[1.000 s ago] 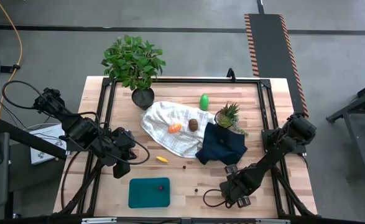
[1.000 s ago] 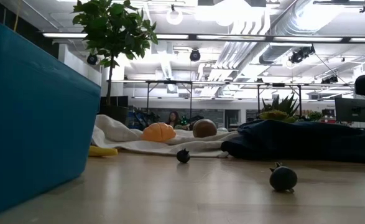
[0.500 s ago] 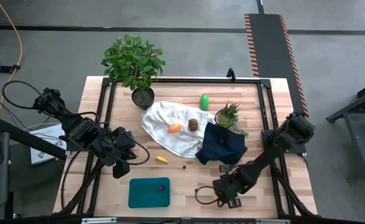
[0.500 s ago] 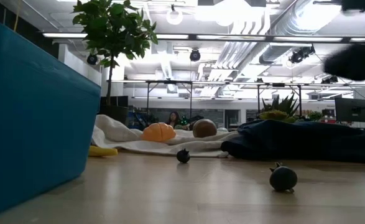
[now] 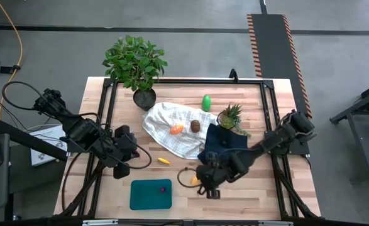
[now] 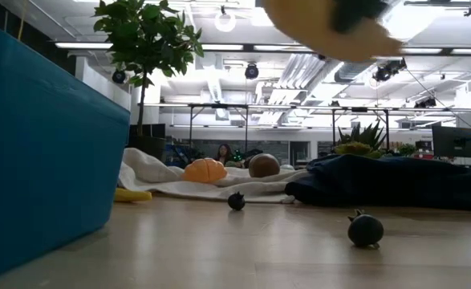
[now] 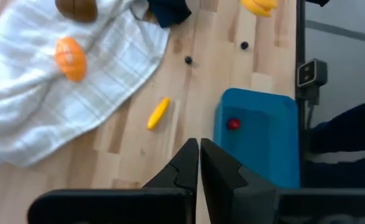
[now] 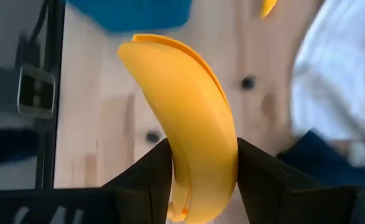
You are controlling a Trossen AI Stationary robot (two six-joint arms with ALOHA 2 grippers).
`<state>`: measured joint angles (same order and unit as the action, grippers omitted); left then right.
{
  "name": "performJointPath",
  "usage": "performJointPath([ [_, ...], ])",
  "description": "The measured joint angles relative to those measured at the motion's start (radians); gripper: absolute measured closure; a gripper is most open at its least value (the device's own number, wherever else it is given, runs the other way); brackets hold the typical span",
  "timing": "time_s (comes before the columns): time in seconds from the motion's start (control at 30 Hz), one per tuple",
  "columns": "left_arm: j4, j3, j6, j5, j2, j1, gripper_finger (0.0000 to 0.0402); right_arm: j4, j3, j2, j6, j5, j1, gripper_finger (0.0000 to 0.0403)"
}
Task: Pick and placing Produce into tupperware
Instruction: Put the banana into the bin
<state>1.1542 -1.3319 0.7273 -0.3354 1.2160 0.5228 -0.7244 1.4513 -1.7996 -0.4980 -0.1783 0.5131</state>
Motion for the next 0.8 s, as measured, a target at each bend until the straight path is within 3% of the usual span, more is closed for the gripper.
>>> performJointPath([
  [0.57, -0.025, 0.0, -0.047, -0.253, -0.023, 0.0, 0.0339, 0.069, 0.069, 0.0, -0.017, -0.058, -0.122, 0.0265],
  [0.8, -0.082, -0.071, -0.102, -0.347, -0.121, 0.0, 0.0336, 0.234, 0.069, 0.015, -0.009, -0.053, -0.188, 0.0265],
])
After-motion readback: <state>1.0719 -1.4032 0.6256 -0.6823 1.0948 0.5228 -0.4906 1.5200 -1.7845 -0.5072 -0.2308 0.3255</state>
